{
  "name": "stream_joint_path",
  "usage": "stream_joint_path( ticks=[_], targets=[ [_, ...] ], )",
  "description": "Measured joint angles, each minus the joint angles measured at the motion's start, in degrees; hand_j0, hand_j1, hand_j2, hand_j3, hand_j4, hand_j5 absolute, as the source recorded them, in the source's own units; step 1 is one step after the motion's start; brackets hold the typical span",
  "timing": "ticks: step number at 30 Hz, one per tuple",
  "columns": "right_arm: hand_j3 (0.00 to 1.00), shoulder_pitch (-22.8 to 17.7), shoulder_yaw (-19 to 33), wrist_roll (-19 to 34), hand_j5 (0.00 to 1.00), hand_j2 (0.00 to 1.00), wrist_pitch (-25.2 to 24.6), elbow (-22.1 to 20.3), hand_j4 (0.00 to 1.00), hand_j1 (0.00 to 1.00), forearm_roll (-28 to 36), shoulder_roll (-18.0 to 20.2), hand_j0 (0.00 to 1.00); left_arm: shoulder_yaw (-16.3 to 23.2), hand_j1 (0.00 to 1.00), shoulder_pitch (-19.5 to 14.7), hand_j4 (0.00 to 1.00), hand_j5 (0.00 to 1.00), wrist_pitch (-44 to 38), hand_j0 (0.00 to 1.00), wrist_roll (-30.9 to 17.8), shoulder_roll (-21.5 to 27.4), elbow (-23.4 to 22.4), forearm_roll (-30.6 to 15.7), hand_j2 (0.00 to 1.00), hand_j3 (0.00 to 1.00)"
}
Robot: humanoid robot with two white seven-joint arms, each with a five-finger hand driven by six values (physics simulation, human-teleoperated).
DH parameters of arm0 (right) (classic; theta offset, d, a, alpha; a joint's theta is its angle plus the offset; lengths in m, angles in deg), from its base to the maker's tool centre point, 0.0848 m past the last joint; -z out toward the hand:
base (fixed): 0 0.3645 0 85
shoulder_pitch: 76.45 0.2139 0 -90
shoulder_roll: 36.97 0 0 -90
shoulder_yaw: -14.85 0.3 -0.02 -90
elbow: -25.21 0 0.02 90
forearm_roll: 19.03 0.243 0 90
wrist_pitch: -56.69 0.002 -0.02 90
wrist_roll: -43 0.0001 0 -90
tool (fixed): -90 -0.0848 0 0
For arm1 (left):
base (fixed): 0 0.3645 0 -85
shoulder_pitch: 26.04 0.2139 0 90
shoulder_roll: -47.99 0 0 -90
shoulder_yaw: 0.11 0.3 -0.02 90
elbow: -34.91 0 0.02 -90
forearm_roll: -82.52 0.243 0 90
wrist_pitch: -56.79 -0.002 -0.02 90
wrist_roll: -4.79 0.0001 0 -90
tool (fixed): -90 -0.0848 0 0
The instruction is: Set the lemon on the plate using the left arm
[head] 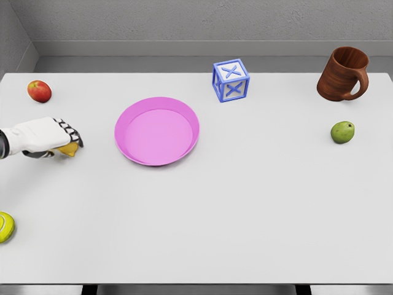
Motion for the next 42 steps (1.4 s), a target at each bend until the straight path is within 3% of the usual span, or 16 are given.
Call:
stream_joint_path(
  ticks=[11,28,42],
  targets=[
    [1.00,0.0,0.0,0.0,1.00,1.00,0.0,0.0,1.00,1.00,0.0,0.0,1.00,1.2,0.56,-0.3,0.56,0.56,0.0,0.56,0.0,0.2,0.3,0.0,0.56,0.56],
    [1.00,0.0,0.0,0.0,1.00,1.00,0.0,0.0,1.00,1.00,0.0,0.0,1.00,0.7,0.53,-0.8,0.53,0.53,0.0,0.53,0.0,0.5,0.2,-0.7,0.53,0.53],
    [1.00,0.0,0.0,0.0,1.00,1.00,0.0,0.0,1.00,1.00,0.0,0.0,1.00,0.4,0.53,-4.7,0.53,0.53,0.0,0.53,0.2,-0.8,0.1,-1.7,0.53,0.53]
  ],
)
